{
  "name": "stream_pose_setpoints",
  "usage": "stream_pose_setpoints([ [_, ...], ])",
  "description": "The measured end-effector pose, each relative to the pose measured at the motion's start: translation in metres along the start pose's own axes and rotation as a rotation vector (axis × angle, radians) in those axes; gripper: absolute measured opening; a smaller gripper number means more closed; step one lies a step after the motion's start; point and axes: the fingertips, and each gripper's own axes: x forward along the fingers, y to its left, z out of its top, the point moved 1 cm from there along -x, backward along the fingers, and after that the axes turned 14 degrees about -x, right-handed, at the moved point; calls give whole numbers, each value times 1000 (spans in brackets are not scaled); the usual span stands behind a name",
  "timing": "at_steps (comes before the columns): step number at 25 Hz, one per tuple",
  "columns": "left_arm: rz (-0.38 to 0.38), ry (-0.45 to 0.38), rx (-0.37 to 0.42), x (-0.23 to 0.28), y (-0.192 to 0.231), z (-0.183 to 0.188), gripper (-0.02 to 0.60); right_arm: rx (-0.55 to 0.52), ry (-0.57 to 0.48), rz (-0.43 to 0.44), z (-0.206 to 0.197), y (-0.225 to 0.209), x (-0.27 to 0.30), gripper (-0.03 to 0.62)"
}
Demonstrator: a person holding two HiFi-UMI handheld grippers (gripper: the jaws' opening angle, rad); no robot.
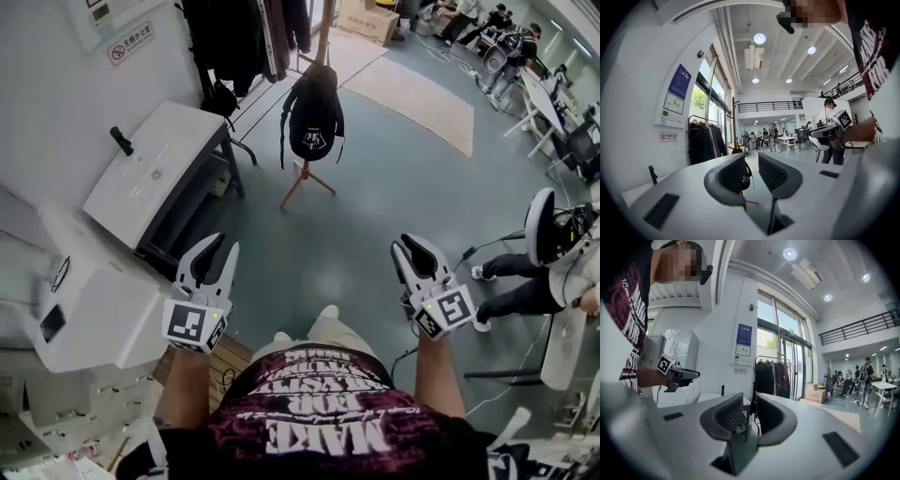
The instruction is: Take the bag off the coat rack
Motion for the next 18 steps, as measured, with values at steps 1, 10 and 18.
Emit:
stream_pose_setpoints([
  [1,3,1,-6,0,4,-1,80,0,1,2,-1,1,4,91],
  [10,19,-15,-19,39,27,6,80,16,-24,21,-3,-23,45,91],
  [18,30,-35,-28,94,47,21,80,28,-36,56,-10,-61,96,91],
])
